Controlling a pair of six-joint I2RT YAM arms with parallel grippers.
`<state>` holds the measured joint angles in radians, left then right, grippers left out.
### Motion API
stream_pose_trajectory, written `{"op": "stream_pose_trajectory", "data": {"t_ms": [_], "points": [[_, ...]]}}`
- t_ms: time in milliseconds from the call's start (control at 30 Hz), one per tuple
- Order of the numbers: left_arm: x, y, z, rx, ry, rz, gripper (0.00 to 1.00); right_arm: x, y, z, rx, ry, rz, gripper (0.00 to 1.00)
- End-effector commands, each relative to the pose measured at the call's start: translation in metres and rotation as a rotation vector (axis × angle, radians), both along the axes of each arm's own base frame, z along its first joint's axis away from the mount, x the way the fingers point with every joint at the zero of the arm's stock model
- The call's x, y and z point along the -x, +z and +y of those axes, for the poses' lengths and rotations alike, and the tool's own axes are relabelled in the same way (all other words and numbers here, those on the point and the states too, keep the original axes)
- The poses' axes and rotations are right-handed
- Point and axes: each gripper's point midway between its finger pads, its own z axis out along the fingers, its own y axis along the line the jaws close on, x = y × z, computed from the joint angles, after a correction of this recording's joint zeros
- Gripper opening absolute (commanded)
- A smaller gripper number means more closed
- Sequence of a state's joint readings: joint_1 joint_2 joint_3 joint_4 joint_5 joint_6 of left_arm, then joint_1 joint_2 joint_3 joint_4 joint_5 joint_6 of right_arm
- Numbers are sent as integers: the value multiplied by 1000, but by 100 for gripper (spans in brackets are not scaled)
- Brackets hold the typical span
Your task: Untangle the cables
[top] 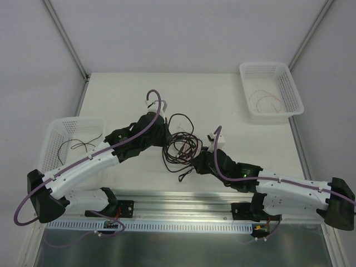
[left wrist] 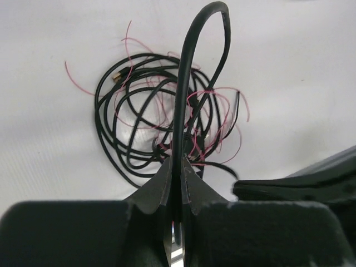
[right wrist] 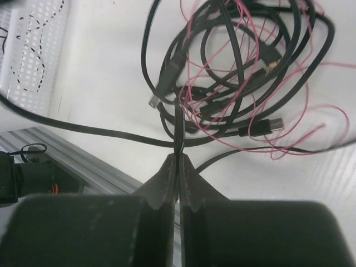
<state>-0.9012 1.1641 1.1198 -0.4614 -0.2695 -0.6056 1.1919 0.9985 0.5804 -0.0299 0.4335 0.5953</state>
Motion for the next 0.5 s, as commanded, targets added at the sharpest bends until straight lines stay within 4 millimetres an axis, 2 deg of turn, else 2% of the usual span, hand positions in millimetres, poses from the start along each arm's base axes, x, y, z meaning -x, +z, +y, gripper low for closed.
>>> {"op": "stream_pose_trajectory", "data": {"t_ms": [0, 33, 100, 133, 200, 233, 300, 333, 400, 467], "points": [[-5, -22, 16, -31, 83, 20, 0, -7, 60, -16, -2, -4, -131, 1], [-6, -40, 25, -71, 110, 42, 0, -8, 69, -20, 4, -1, -149, 1], [-7, -59, 32, -102, 139, 74, 0, -6, 83, -32, 44, 9, -183, 1], [-9, -77, 39, -133, 160, 111, 0, -6, 109, -38, 20, 15, -229, 1], [-9, -95, 46, -156, 186, 156, 0, -6, 125, -54, 49, 10, -264, 1], [-8, -110, 50, -185, 196, 192, 0, -4, 152, -63, 23, 12, -313, 1], [-10, -129, 58, -224, 220, 236, 0, -2, 173, -78, 31, 16, -356, 1], [-9, -135, 59, -237, 222, 250, 0, 1, 203, -89, -17, 11, -397, 1], [-9, -144, 62, -257, 232, 271, 0, 5, 223, -103, 10, 33, -447, 1], [-9, -155, 64, -285, 239, 295, 0, 11, 261, -120, 0, 46, -506, 1]]}}
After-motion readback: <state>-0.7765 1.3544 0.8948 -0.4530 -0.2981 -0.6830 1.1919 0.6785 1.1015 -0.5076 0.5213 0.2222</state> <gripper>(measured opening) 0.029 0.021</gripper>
